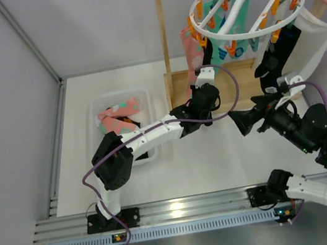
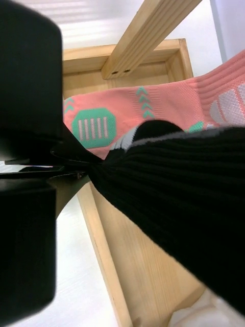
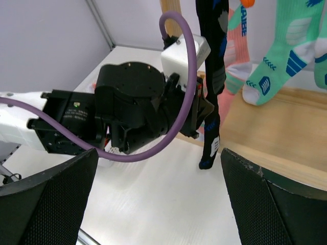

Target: Remove the socks clipped to the hanger

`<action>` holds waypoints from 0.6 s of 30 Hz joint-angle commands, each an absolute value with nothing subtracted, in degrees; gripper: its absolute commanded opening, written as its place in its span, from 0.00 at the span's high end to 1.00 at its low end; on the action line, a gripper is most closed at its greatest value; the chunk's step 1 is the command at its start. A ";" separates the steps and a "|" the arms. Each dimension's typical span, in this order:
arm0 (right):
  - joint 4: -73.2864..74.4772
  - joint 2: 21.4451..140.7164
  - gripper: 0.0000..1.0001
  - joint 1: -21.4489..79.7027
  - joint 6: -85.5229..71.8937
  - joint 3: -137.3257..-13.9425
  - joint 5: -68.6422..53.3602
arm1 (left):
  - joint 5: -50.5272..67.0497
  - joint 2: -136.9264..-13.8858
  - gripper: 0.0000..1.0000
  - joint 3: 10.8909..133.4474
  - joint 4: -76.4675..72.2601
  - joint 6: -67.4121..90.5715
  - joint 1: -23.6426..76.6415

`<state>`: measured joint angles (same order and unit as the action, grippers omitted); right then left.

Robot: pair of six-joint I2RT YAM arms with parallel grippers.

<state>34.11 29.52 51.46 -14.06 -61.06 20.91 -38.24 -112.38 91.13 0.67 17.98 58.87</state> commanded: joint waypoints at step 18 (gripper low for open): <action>48.66 56.58 0.12 51.06 -9.14 -97.96 29.00 | -52.29 -108.81 1.00 87.80 -5.45 16.88 70.75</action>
